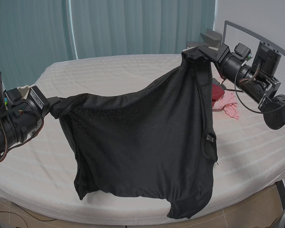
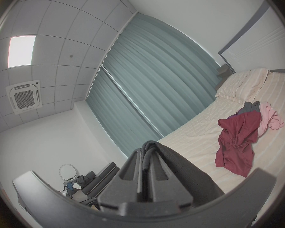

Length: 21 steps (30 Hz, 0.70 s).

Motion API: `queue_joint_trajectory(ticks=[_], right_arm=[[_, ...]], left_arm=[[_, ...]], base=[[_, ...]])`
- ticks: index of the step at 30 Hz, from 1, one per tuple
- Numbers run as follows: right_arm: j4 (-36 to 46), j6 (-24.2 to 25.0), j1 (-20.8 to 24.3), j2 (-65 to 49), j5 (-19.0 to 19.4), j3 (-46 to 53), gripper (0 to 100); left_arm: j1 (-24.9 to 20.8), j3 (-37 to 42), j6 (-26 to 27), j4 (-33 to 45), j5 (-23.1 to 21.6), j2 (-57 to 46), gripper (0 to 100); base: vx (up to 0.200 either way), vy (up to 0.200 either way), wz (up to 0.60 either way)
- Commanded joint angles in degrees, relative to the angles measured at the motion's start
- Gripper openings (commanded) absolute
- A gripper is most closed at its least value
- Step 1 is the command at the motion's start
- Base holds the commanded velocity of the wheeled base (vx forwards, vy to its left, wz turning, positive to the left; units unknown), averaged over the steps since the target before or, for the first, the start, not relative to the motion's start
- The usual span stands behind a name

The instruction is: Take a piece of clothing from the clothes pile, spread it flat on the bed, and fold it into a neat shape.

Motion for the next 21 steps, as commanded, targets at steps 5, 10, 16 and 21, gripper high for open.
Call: queue_joint_trajectory(ticks=[5, 10, 16, 21], right_arm=[[0.0, 0.02, 0.04, 4.26, -0.12, -1.46, 0], [0.08, 0.02, -0.13, 7.16, -0.47, -3.22, 0], [0.0, 0.02, -0.31, 11.29, -0.73, -2.43, 0], [0.0, -0.07, -0.57, 16.38, -2.4, -2.43, 0]], left_arm=[[2.0, 0.62, -0.04, -0.08, -0.49, 0.62, 0], [3.49, -0.53, -0.13, -0.78, -0.75, 9.5, 0], [4.11, -1.4, -0.75, -0.96, -2.95, 16.18, 0], [4.81, -1.4, -2.59, -0.96, -5.23, 21.01, 0]], base=[[0.2, 0.0, 0.0], [0.2, 0.0, 0.0], [0.133, 0.0, 0.0], [0.0, 0.0, 0.0]])
